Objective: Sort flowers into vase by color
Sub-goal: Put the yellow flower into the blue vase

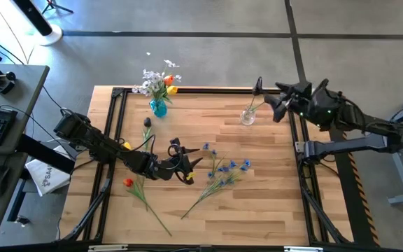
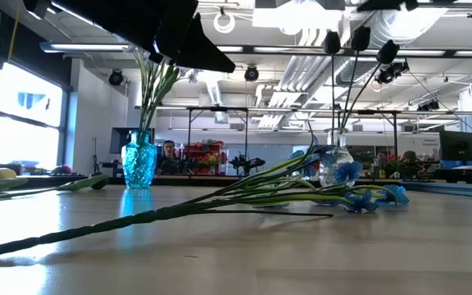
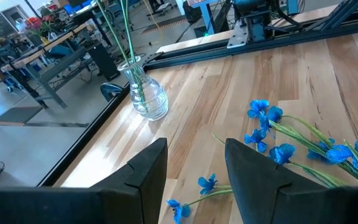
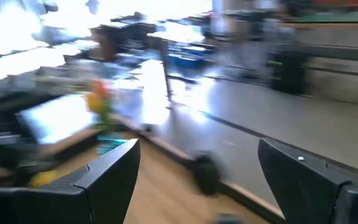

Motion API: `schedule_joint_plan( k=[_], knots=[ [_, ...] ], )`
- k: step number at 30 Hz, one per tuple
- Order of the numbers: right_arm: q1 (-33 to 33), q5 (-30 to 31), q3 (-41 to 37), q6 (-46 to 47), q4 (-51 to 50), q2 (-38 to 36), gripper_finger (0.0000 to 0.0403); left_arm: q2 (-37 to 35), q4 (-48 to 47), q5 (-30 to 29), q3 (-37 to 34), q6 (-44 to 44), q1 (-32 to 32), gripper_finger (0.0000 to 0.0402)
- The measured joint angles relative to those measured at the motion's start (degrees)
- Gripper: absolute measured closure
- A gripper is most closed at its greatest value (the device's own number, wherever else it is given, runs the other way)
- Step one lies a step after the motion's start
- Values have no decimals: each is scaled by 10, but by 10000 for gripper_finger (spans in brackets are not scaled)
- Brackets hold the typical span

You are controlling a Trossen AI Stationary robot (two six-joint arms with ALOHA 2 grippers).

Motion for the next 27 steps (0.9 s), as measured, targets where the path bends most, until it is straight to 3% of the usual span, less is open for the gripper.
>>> schedule_joint_plan(
  k=[4, 14, 18, 22, 27],
  knots=[
    [62, -34, 0, -22, 53, 35, 80, 0, 0, 0, 0, 0, 0, 252],
    [217, -36, 0, -29, 86, 203, 80, 0, -46, 13, 0, -31, 0, 252],
    [260, -36, 0, 5, 71, 260, 80, -11, -146, 85, 1, -34, -12, 252],
    [288, -35, 0, 48, 36, 302, 80, -35, -275, 160, 12, -107, -34, 252],
    [311, 11, 0, 88, -2, 343, 80, -37, -294, 237, 11, -170, -40, 252]
  ],
)
